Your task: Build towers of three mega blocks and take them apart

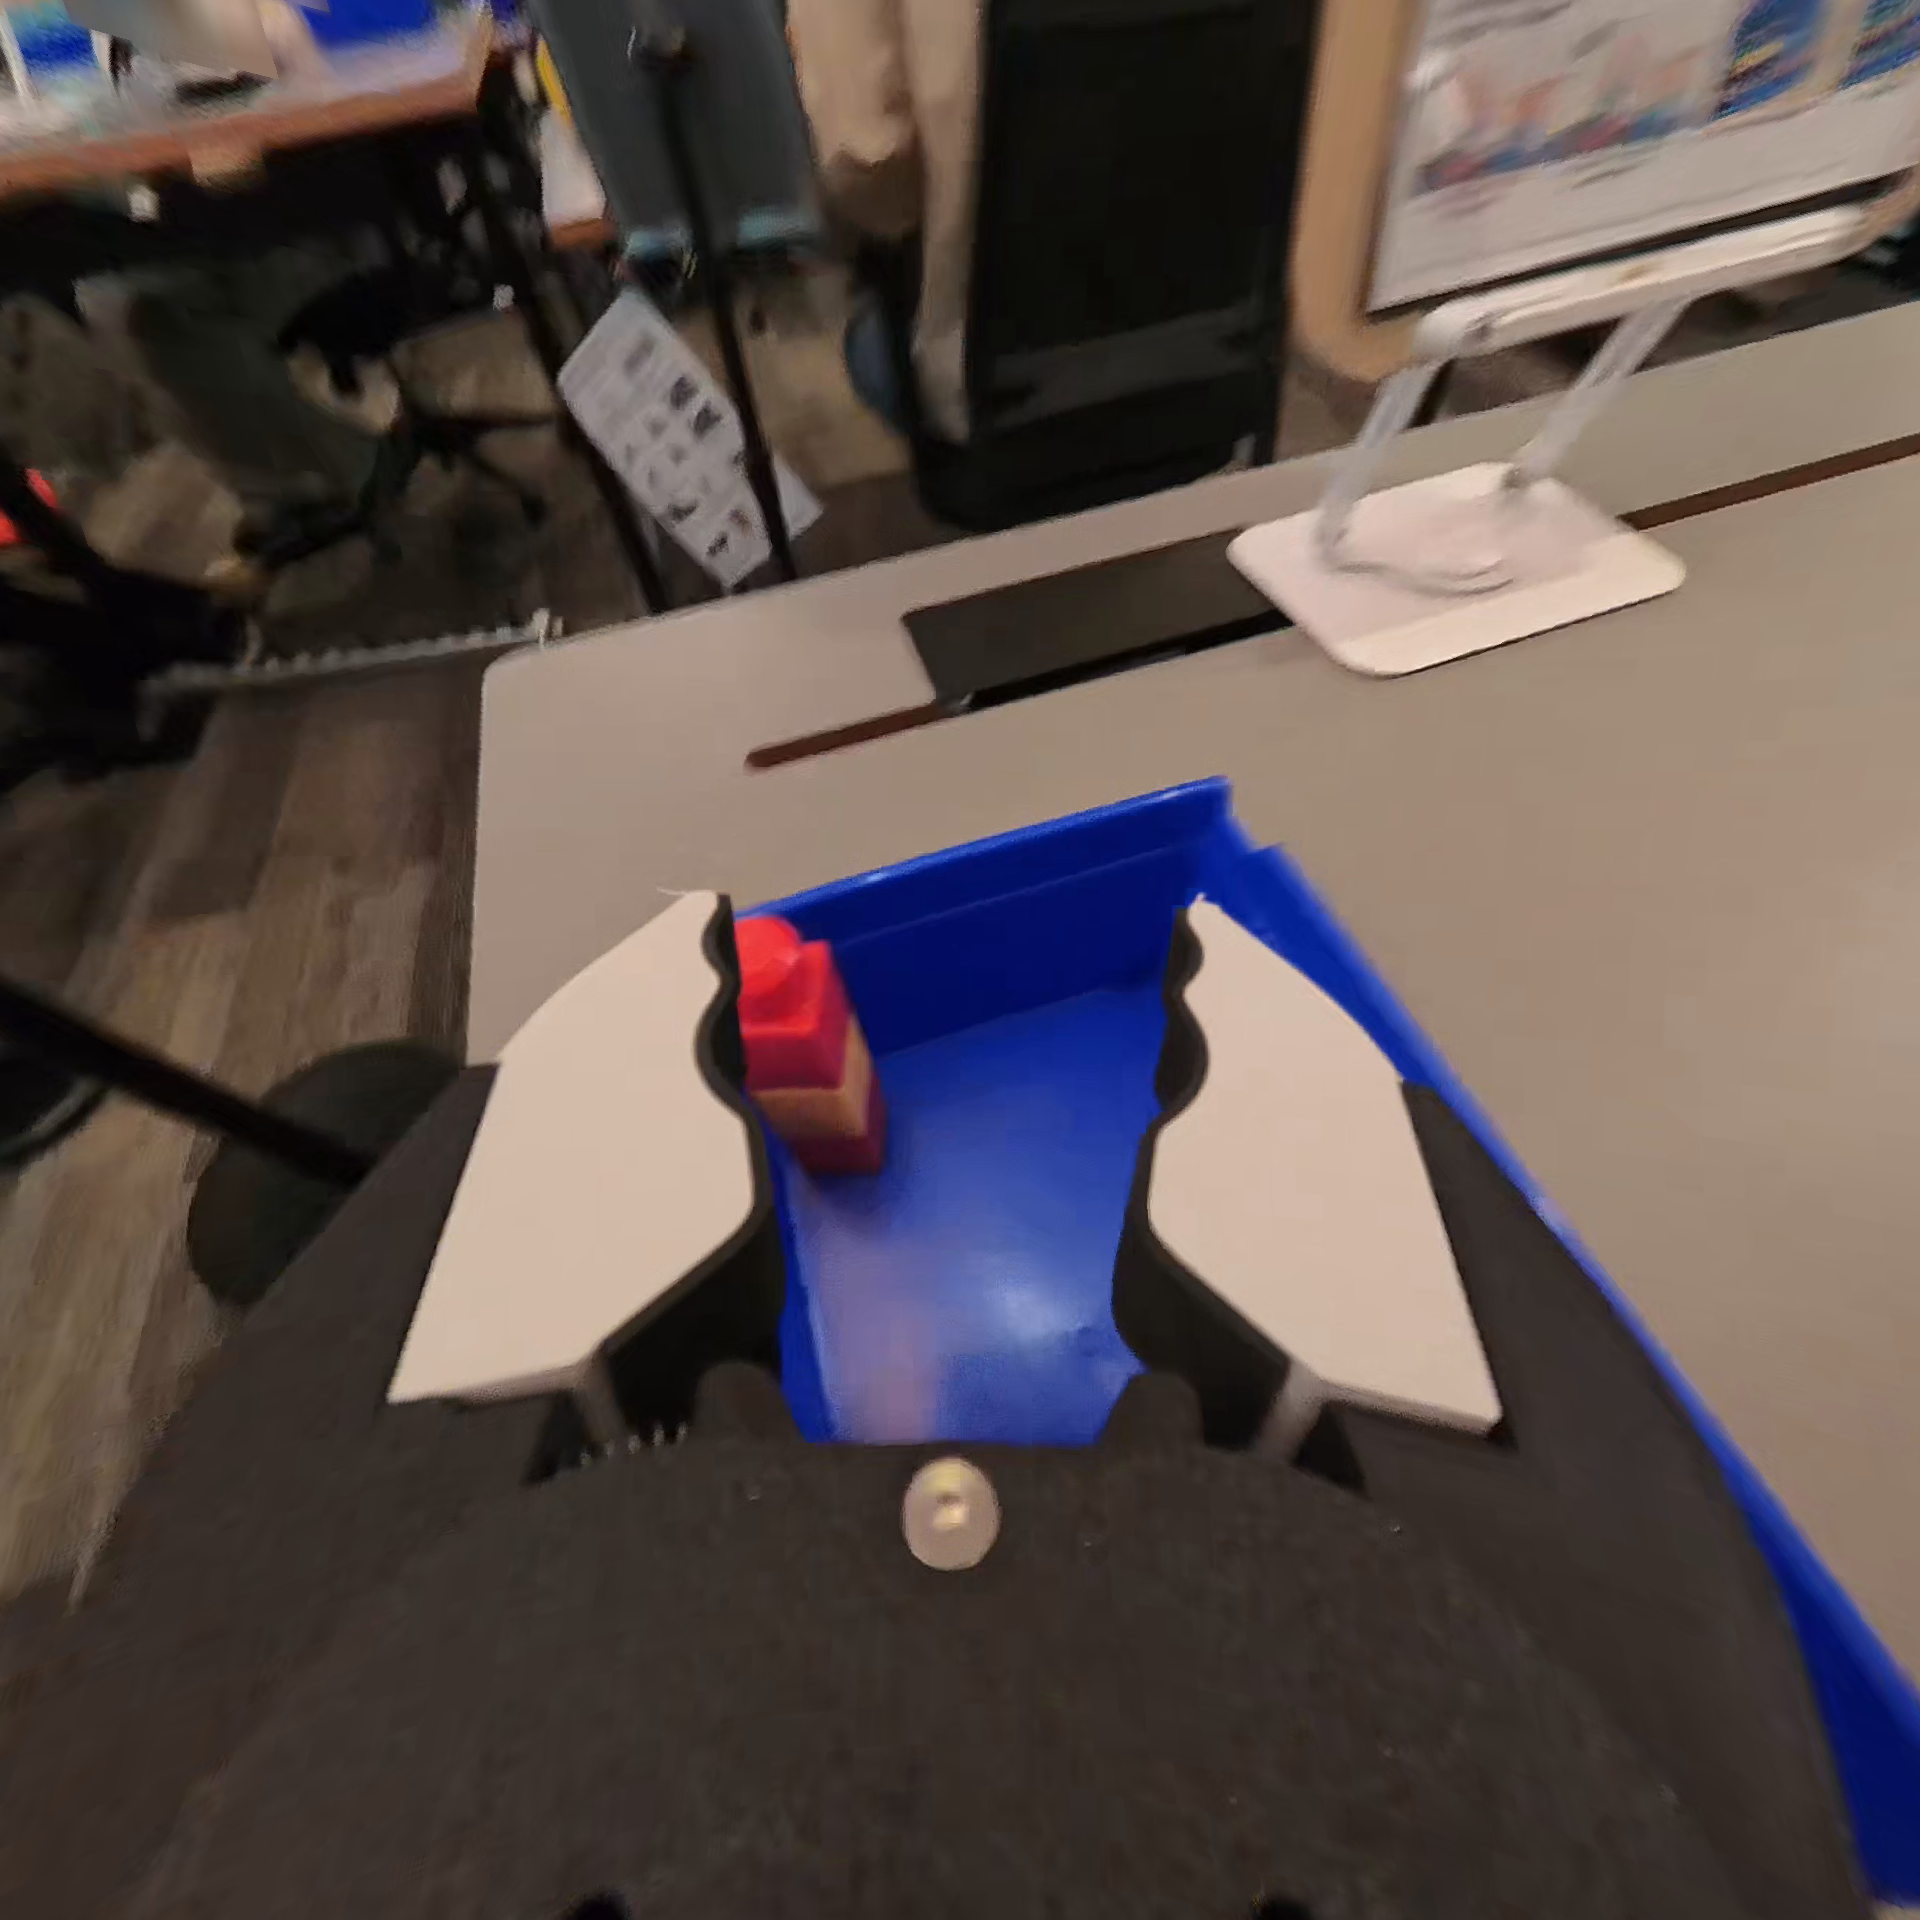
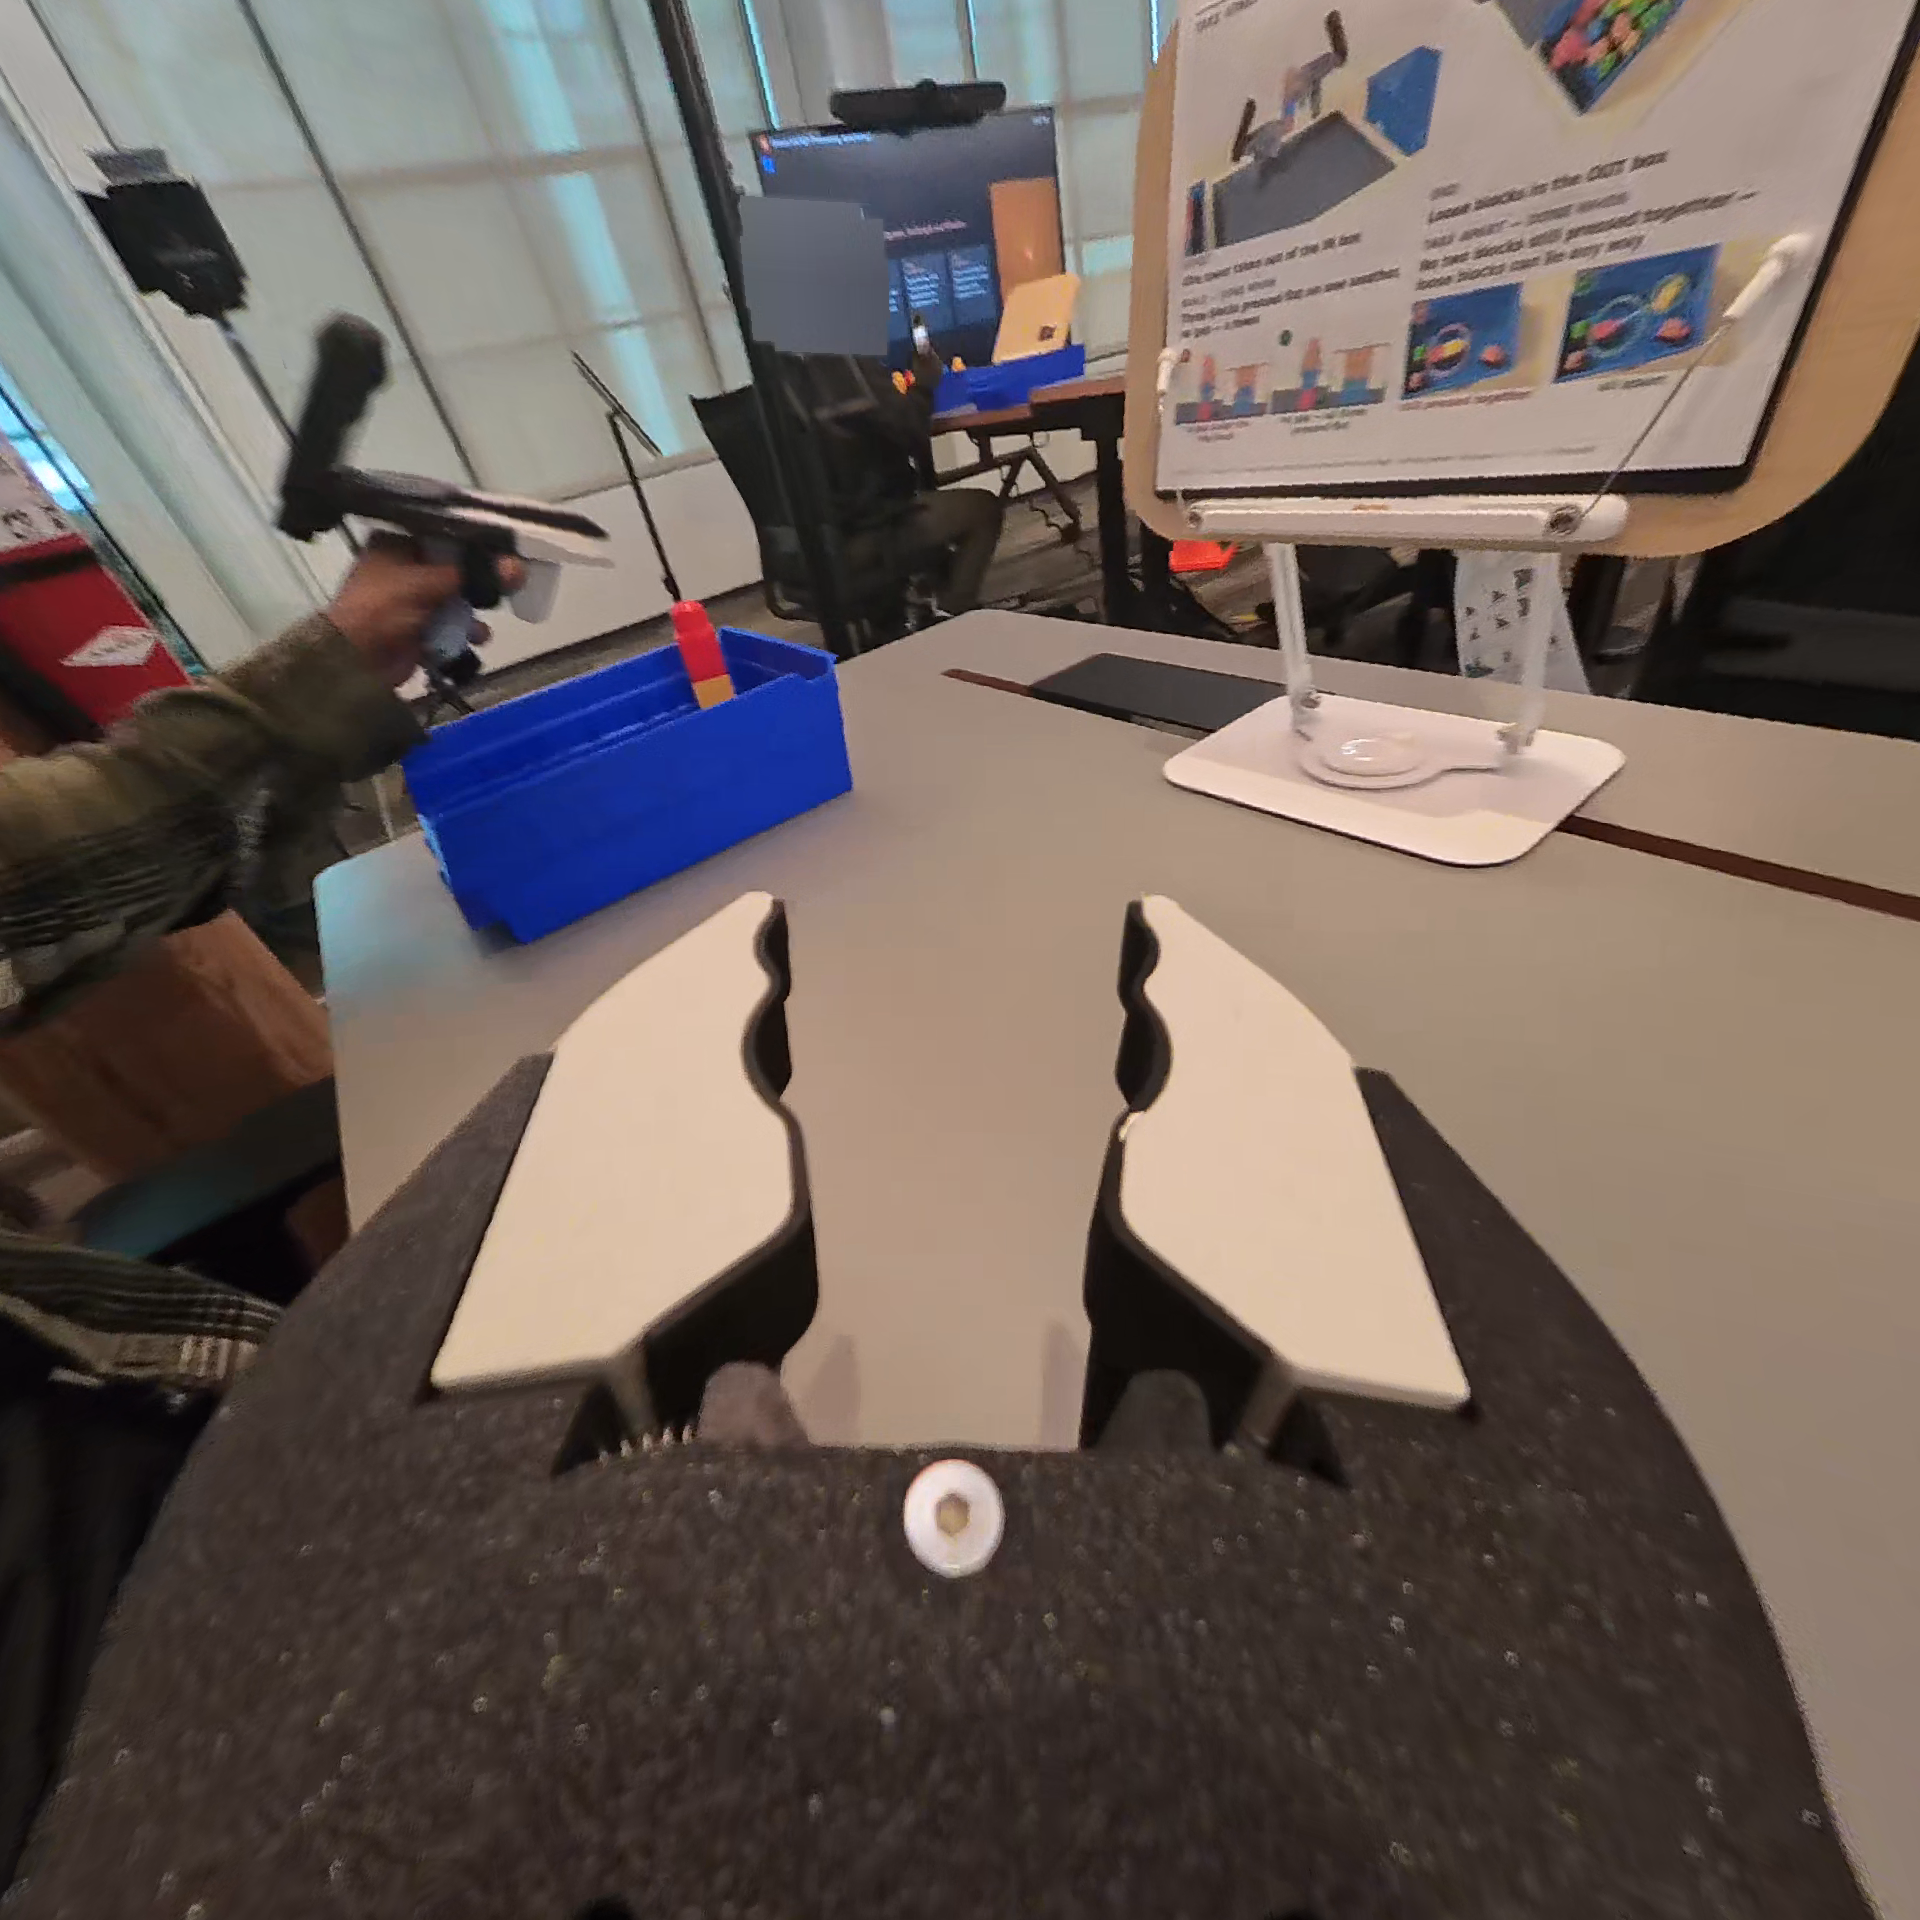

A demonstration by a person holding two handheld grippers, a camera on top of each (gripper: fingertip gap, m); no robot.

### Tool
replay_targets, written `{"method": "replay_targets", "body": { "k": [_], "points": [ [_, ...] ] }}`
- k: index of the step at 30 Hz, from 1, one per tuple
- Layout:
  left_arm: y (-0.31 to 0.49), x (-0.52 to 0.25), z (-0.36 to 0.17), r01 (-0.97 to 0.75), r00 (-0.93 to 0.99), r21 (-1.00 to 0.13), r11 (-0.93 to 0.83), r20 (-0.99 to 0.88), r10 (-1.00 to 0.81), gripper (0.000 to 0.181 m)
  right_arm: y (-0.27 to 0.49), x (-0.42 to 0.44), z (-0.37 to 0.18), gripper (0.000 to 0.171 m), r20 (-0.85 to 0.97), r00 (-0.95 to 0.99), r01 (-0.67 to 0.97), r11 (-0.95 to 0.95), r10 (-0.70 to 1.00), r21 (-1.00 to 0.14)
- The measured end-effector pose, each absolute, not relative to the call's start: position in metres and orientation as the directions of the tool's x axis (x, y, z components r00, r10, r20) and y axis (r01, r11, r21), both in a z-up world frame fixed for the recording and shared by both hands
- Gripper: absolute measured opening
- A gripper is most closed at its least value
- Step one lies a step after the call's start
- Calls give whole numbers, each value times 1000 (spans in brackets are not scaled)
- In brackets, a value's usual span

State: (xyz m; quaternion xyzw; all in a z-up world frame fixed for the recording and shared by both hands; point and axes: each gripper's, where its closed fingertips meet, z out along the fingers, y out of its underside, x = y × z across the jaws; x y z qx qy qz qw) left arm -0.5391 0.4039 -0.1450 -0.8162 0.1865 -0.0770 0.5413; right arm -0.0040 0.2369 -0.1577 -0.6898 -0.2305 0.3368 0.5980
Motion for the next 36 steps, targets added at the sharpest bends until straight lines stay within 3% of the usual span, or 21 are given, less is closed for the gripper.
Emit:
{"method": "replay_targets", "body": {
  "k": [5, 11, 16, 18, 21, 25, 29, 36],
  "points": [
    [438, -568, -197, -198, 946, -841, -503, -29, -324, 81, 230, -11, -167, 54, -201, 637, -82, -194, 744, -978],
    [460, -569, -219, -234, 946, -793, -562, -53, -320, 77, 227, -13, -168, 53, -204, 626, -86, -194, 752, -977],
    [465, -567, -231, -265, 941, -753, -603, -66, -332, 60, 225, -16, -168, 52, -203, 615, -87, -191, 762, -978],
    [465, -565, -234, -272, 937, -743, -612, -60, -344, 38, 225, -16, -170, 52, -201, 618, -81, -192, 760, -978],
    [464, -562, -233, -273, 937, -738, -617, -58, -345, 35, 225, -20, -176, 51, -213, 603, -74, -212, 769, -974],
    [455, -552, -203, -257, 925, -776, -576, -24, -380, 35, 222, -29, -184, 48, -210, 579, -43, -227, 788, -973],
    [430, -519, -138, -301, 868, -822, -483, -27, -495, 35, 224, -38, -180, 49, -193, 562, -23, -219, 804, -976],
    [347, -357, -57, -476, 564, -847, -236, -88, -821, 35, 236, -77, -158, 56, -121, 490, 80, -183, 863, -980]
  ]
}}
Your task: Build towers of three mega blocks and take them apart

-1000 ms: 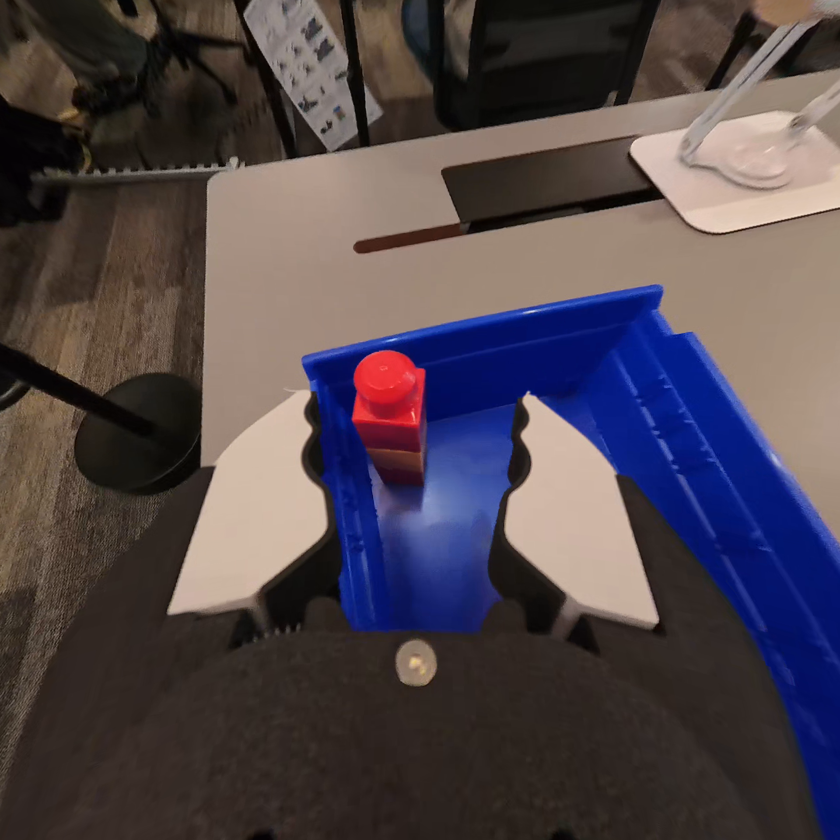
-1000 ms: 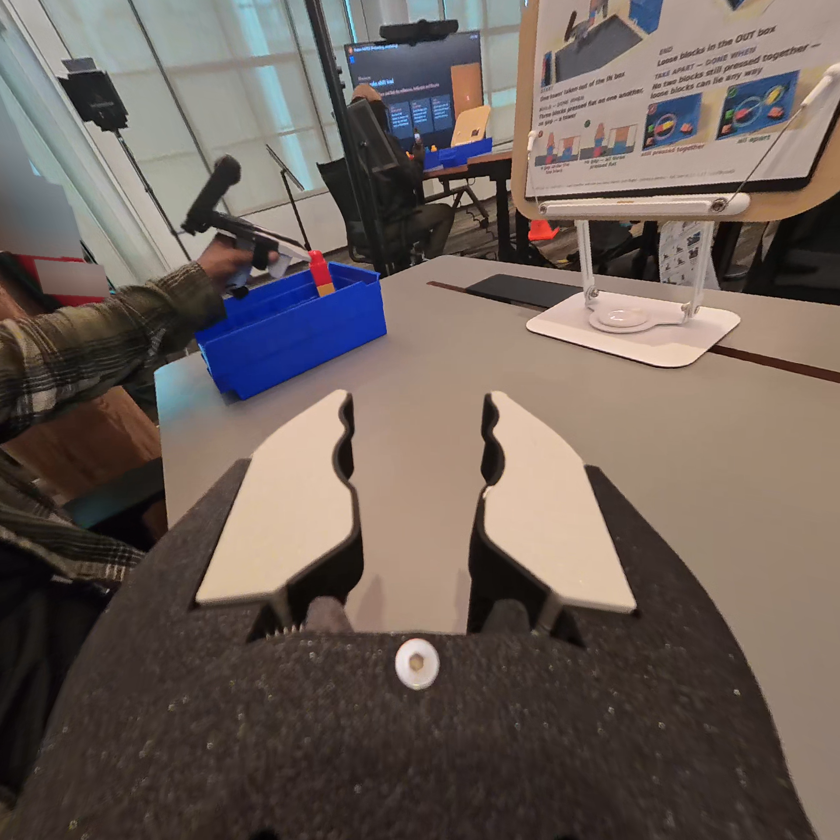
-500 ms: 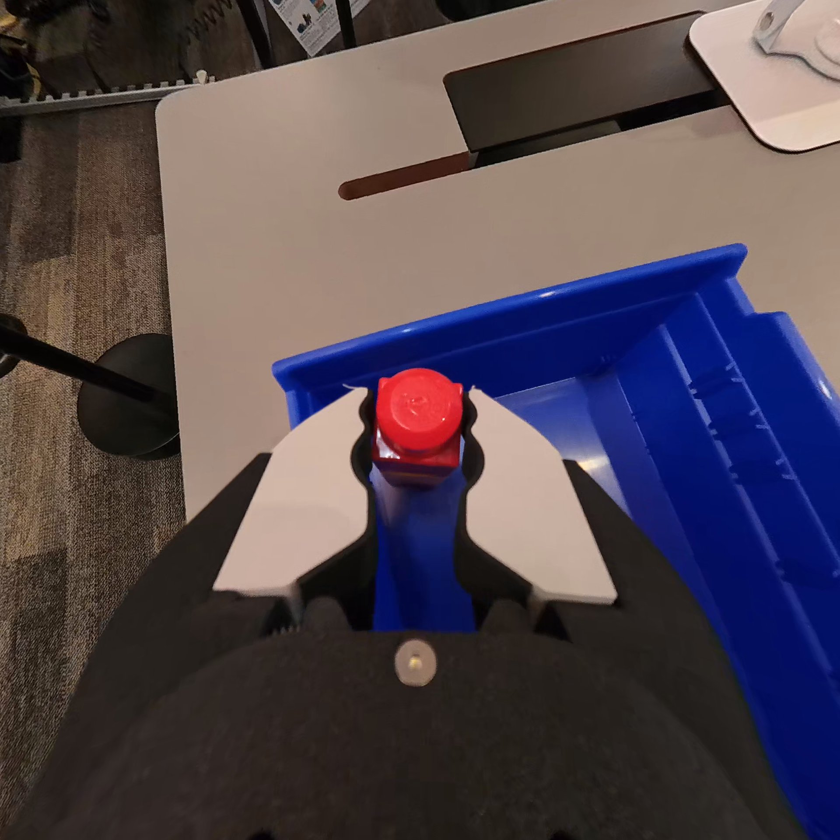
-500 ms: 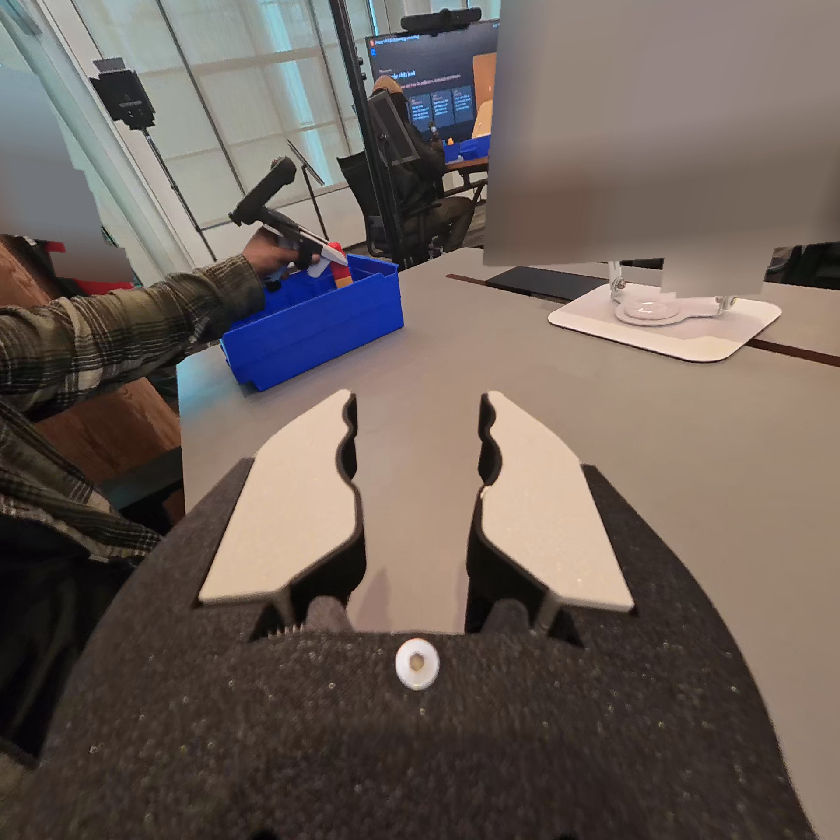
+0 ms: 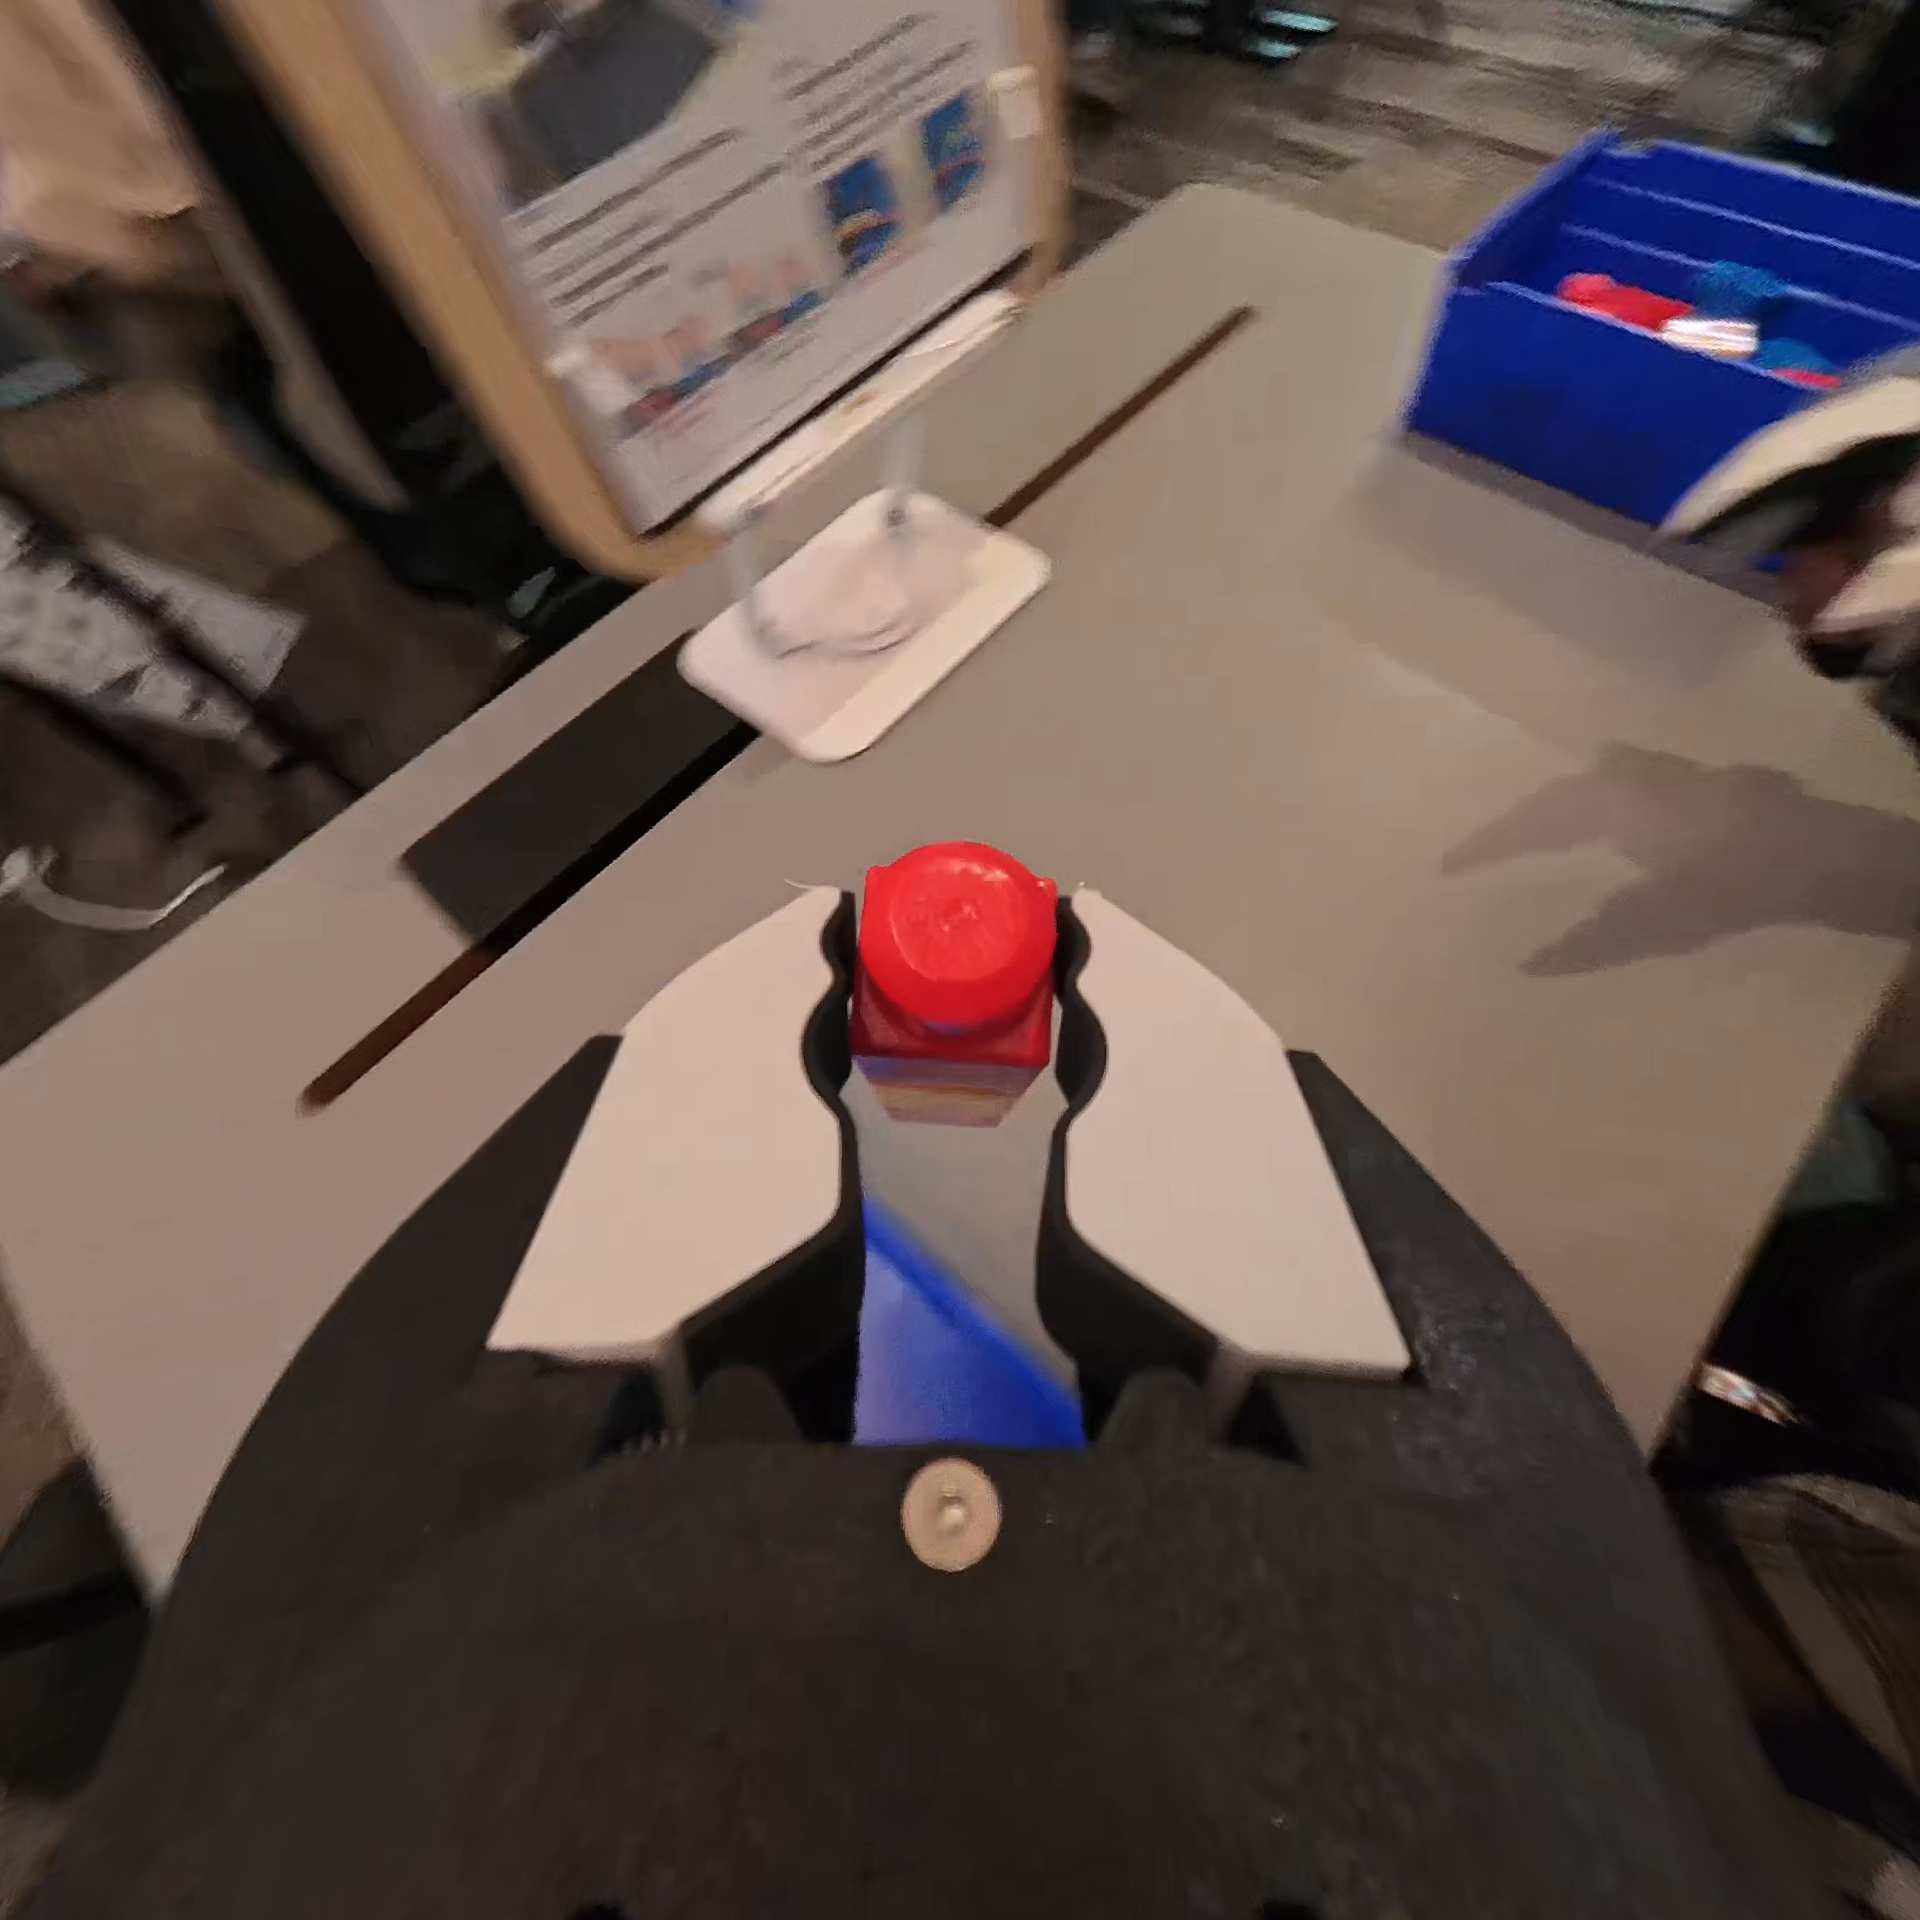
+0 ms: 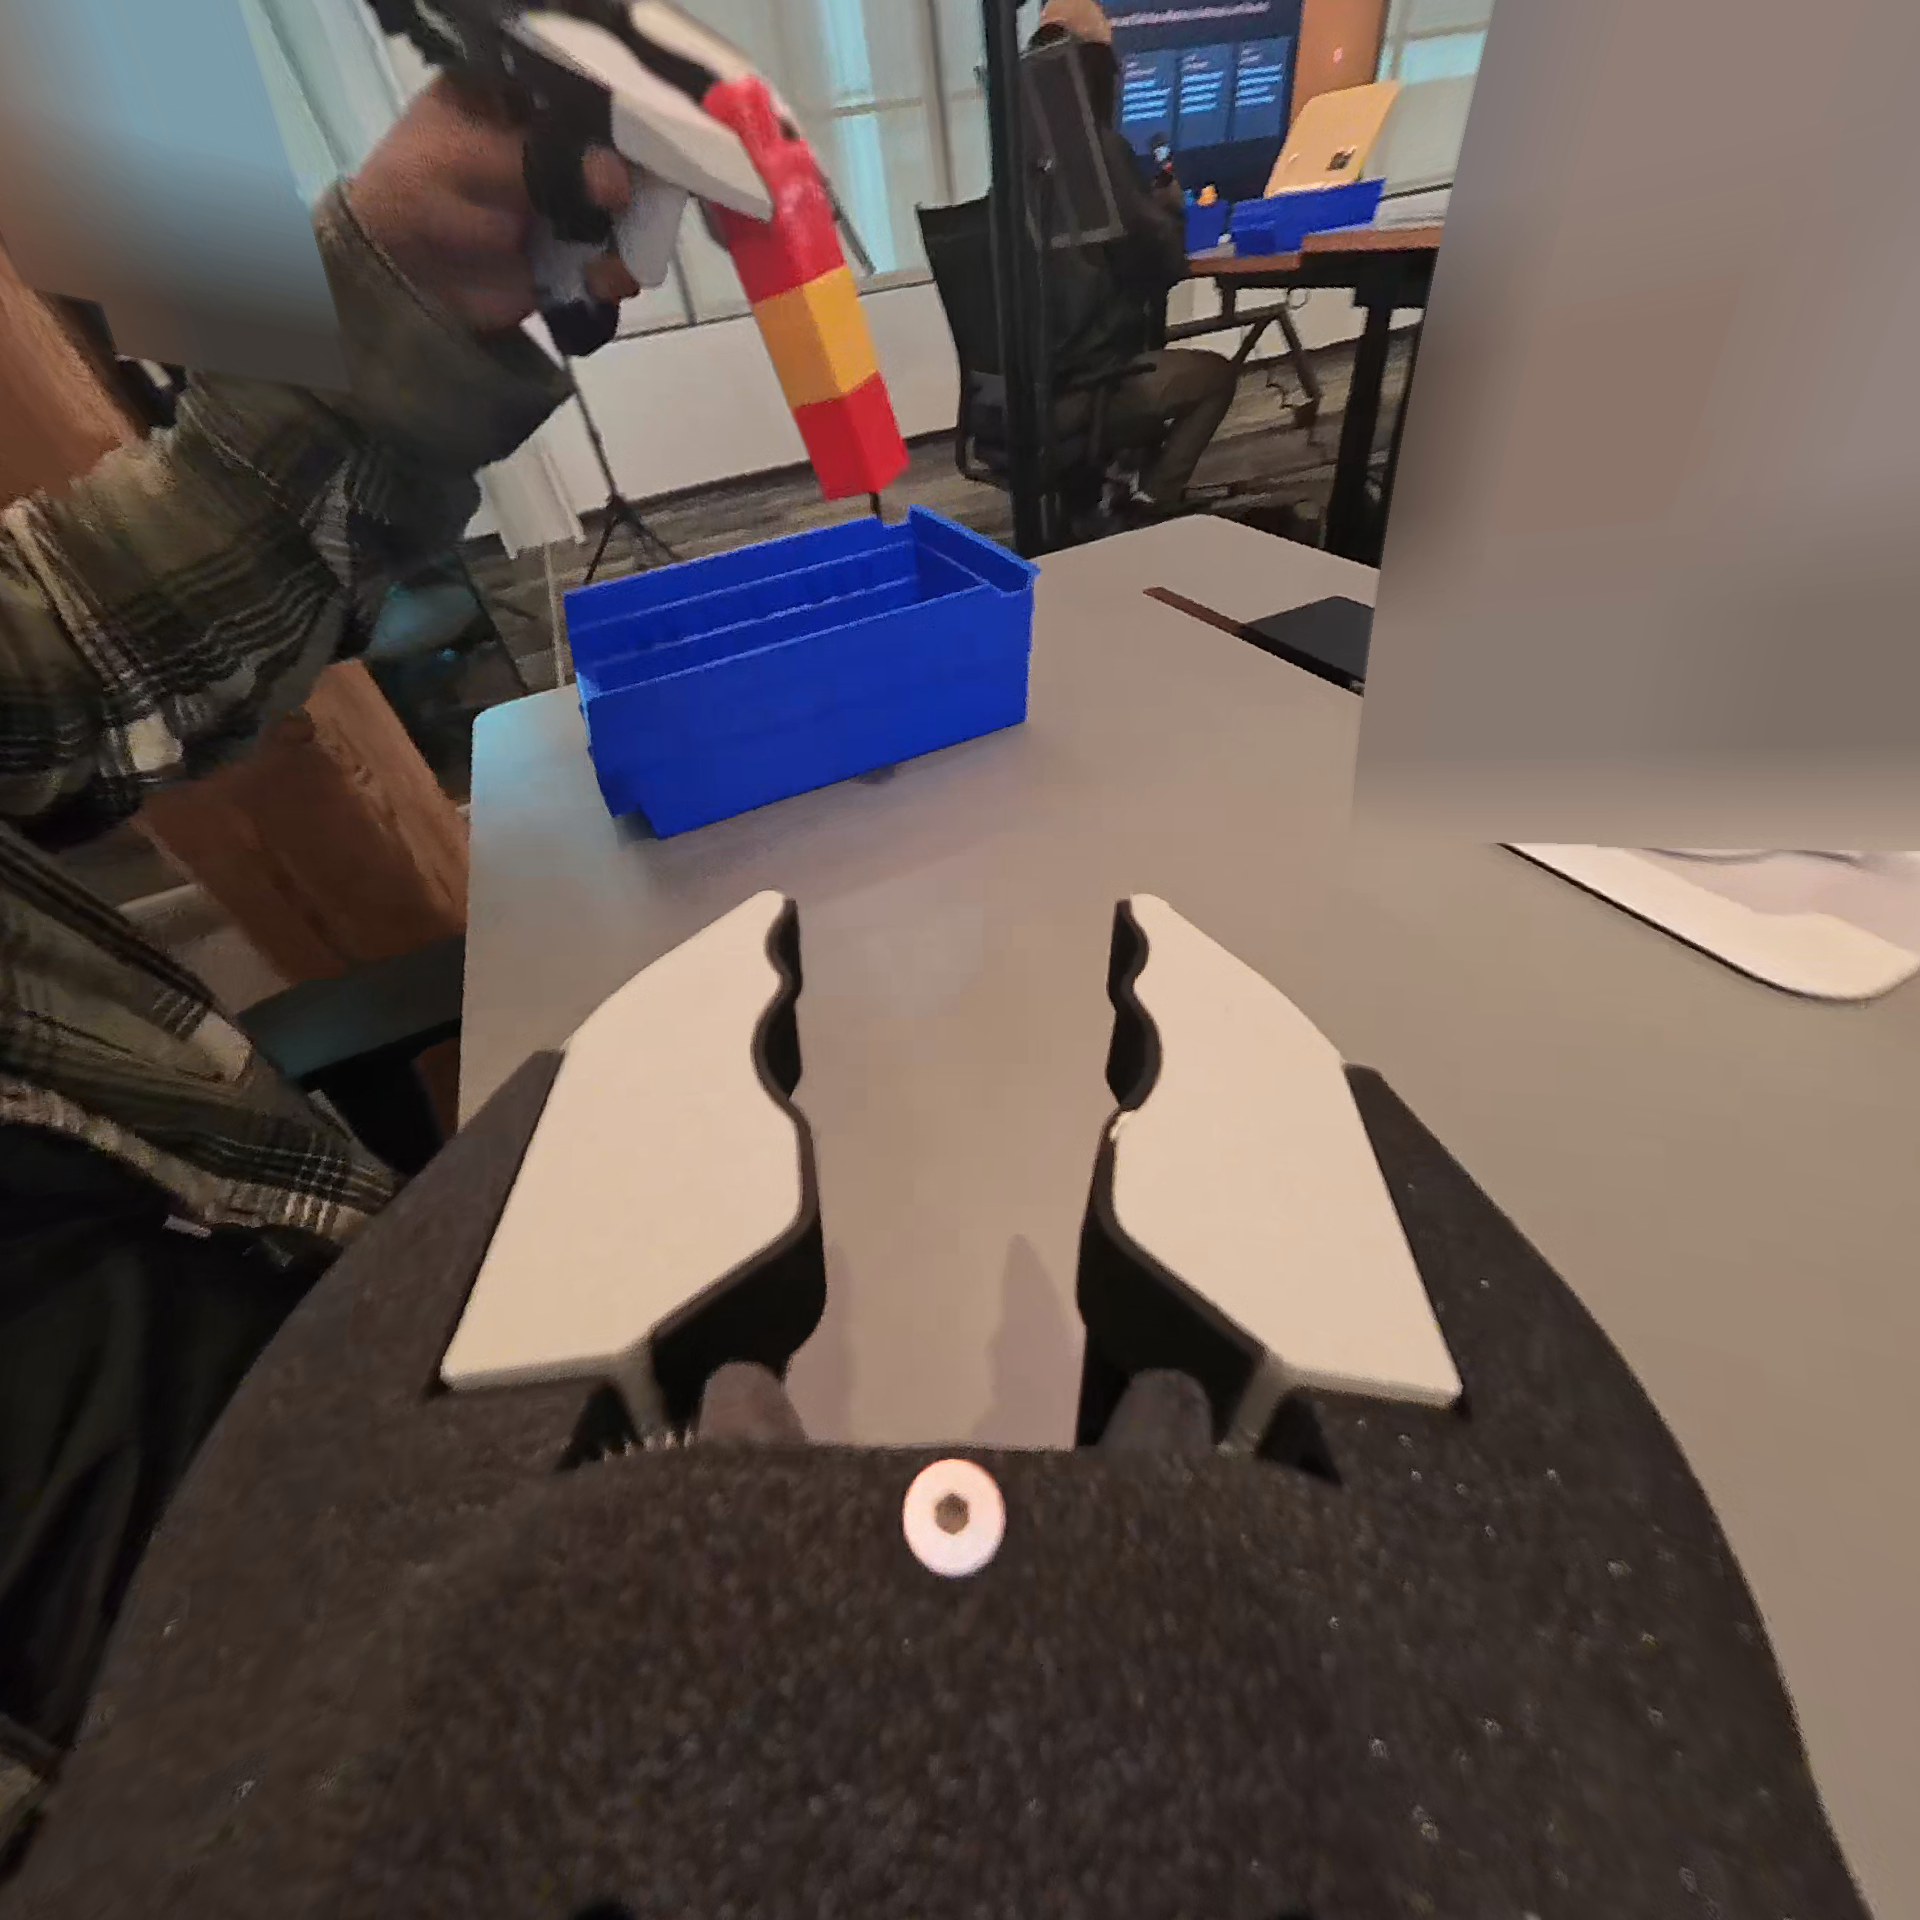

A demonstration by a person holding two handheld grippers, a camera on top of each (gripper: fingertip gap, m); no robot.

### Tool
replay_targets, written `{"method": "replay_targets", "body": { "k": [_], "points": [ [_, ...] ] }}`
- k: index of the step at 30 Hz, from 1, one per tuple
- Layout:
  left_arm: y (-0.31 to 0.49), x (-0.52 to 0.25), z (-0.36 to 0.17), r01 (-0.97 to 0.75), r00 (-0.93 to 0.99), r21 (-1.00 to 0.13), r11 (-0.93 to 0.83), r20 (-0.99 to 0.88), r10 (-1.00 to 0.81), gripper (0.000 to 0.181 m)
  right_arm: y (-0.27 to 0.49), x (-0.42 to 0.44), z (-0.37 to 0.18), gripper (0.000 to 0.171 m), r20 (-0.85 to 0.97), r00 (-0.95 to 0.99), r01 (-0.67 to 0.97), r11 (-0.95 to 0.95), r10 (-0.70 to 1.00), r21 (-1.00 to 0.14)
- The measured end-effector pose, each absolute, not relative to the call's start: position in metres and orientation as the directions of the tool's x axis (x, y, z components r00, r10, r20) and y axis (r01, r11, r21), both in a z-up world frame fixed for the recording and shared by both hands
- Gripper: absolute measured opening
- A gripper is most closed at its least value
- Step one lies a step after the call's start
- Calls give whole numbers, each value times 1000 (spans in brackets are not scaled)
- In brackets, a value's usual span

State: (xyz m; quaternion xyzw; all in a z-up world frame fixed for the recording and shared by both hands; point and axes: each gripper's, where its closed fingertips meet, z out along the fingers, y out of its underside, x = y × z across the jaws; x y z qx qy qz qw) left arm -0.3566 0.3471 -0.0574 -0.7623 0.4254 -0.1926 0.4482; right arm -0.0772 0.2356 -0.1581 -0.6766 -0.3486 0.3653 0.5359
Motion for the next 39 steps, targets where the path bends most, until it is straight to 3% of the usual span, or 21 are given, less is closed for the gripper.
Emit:
{"method": "replay_targets", "body": {
  "k": [6, 11, 14, 17, 20, 21, 23, 24, 28, 32, 35, 36, 37, 39],
  "points": [
    [275, -210, -82, -533, 211, -840, -98, -20, -977, 35, 237, -125, -162, 66, -95, 368, 171, -168, 925, -971],
    [243, -143, -113, -507, 35, -856, -99, 95, -995, 35, 231, -142, -189, 72, -105, 294, 247, -182, 950, -952],
    [235, -127, -122, -487, -30, -866, -115, 148, -989, 35, 228, -142, -199, 68, -102, 268, 269, -176, 958, -947],
    [230, -120, -126, -473, -74, -871, -131, 187, -980, 35, 222, -141, -205, 36, -135, 207, 258, -187, 969, -948],
    [232, -114, -126, -439, -87, -889, -134, 190, -978, 36, 224, -140, -205, 36, -141, 208, 215, -186, 968, -959],
    [235, -114, -125, -414, -80, -900, -135, 183, -980, 39, 226, -138, -201, 36, -157, 216, 175, -196, 964, -965],
    [243, -115, -127, -350, -51, -921, -173, 204, -978, 66, 229, -133, -188, 36, -217, 209, 46, -231, 954, -972],
    [245, -116, -130, -311, -53, -929, -200, 227, -973, 66, 231, -130, -184, 35, -251, 203, -7, -255, 946, -967],
    [243, -114, -140, -157, -139, -925, -345, 367, -920, 62, 232, -129, -189, 35, -296, 189, -51, -292, 936, -955],
    [237, -104, -158, -163, -179, -907, -388, 414, -893, 61, 233, -133, -193, 35, -323, 187, -69, -315, 928, -946],
    [235, -100, -163, -162, -203, -907, -389, 416, -886, 36, 232, -139, -200, 35, -332, 180, -60, -327, 926, -943],
    [236, -98, -166, -171, -193, -905, -391, 419, -887, 36, 231, -140, -203, 36, -333, 181, -59, -328, 925, -943],
    [236, -96, -170, -180, -181, -904, -387, 417, -891, 36, 230, -139, -208, 39, -339, 179, -53, -335, 924, -941],
    [237, -96, -172, -168, -167, -912, -373, 399, -901, 36, 230, -128, -217, 81, -371, 191, -16, -375, 909, -927]
  ]
}}
